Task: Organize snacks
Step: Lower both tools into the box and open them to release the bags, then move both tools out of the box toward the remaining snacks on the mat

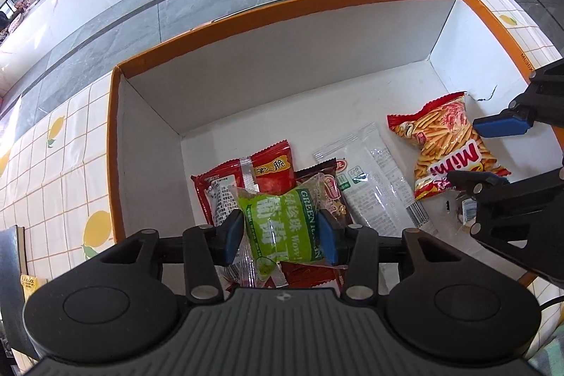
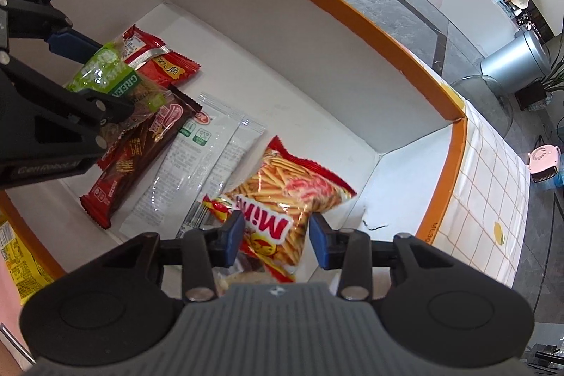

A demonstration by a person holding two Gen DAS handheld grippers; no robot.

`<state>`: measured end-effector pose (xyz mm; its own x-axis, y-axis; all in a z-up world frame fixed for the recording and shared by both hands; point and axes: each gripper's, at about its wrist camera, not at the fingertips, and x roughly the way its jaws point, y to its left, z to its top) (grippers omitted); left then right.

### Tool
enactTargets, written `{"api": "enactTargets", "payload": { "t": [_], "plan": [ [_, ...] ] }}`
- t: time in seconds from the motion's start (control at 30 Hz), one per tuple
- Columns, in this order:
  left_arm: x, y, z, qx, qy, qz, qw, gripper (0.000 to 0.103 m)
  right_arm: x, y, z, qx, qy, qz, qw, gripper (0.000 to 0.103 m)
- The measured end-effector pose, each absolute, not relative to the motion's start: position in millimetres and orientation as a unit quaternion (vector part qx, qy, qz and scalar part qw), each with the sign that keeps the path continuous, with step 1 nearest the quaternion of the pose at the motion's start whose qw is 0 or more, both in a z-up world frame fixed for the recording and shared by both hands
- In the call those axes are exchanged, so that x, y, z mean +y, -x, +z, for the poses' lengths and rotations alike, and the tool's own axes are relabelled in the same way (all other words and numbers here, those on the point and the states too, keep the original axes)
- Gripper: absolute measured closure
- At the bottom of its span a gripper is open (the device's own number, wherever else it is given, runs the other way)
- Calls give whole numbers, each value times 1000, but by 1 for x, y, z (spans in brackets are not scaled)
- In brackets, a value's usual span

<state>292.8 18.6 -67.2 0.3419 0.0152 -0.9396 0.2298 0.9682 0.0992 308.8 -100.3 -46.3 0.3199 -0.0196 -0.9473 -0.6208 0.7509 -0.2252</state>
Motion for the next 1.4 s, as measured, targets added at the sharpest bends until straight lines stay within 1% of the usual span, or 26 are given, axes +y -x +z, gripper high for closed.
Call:
{"api": "enactTargets", "payload": {
  "t": [0.07,0.17,0.2,0.23,0.27,0.37,0.43,0.47,0.7,0.83,1.2,1.3,1.4],
  "plan": [
    [18,-292,-65,568,-113,-63,813,48,-100,-309,-43,547,293,199,758,65],
    [17,-290,-58,561,-119,-69,816,46,-99,-307,-37,544,295,198,760,61],
    [16,-288,-55,557,-118,-68,819,41,-99,-306,-35,542,296,197,761,59],
    [16,-287,-51,553,-119,-67,822,34,-99,-305,-33,541,296,195,763,55],
    [16,-285,-47,548,-120,-66,825,32,-99,-304,-31,540,297,193,764,52],
    [17,-278,-38,541,-122,-62,830,32,-98,-299,-27,536,295,191,767,48],
    [18,-271,-32,536,-120,-55,834,31,-98,-296,-25,533,289,190,773,39],
    [19,-268,-30,532,-120,-52,837,31,-99,-294,-24,531,285,188,775,38],
    [22,-248,-7,500,-121,-42,857,30,-103,-278,-8,516,277,186,789,35],
    [22,-233,6,483,-125,-46,865,30,-110,-265,11,498,269,184,804,30],
    [17,-174,41,448,-136,-70,881,30,-123,-227,54,495,209,180,824,29],
    [19,-155,45,446,-124,-81,883,30,-123,-208,57,494,202,189,824,28],
    [17,-137,45,449,-132,-89,879,30,-124,-185,56,493,210,197,821,28]
  ]
}}
